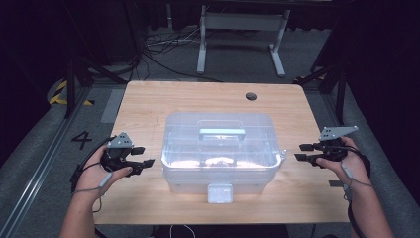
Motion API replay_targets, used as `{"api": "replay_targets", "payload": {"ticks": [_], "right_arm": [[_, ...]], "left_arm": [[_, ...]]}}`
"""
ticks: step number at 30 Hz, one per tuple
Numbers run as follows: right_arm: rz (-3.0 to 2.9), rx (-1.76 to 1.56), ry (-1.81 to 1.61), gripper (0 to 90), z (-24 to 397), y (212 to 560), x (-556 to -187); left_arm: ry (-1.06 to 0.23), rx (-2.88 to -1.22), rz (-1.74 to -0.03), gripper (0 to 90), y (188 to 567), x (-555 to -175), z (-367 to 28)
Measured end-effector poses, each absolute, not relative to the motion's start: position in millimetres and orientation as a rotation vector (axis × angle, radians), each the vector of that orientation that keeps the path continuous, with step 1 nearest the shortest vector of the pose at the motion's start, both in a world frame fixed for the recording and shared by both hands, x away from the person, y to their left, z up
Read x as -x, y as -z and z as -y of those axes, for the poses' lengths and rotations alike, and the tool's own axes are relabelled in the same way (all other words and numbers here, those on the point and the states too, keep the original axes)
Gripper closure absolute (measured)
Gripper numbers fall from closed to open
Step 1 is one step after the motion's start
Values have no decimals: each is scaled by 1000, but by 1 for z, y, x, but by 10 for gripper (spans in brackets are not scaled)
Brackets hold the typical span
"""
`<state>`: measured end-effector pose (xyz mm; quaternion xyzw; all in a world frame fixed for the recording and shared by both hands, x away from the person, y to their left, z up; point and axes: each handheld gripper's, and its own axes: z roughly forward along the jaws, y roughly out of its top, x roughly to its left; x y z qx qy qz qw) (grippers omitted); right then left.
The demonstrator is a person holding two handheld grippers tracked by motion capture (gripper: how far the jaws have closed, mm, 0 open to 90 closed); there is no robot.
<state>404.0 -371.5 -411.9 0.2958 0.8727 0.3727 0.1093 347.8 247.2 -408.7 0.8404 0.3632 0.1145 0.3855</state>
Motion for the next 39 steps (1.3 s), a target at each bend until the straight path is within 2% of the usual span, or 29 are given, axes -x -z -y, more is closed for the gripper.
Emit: {"api": "replay_targets", "payload": {"ticks": [7, 9, 26, 39], "right_arm": [[-2554, -890, -1108, 529, 369, 409, -404], [-2555, -893, -1110, 529, 368, 409, -404], [-2472, -989, -1185, 540, 379, 404, -399], [-2445, -1017, -1193, 539, 385, 403, -390]], "left_arm": [[-309, -2085, -941, 394, 384, -345, -247], [-296, -2072, -937, 416, 372, -342, -247], [-287, -2022, -777, 439, 309, -344, -208], [-255, -2060, -672, 425, 296, -356, -166]]}}
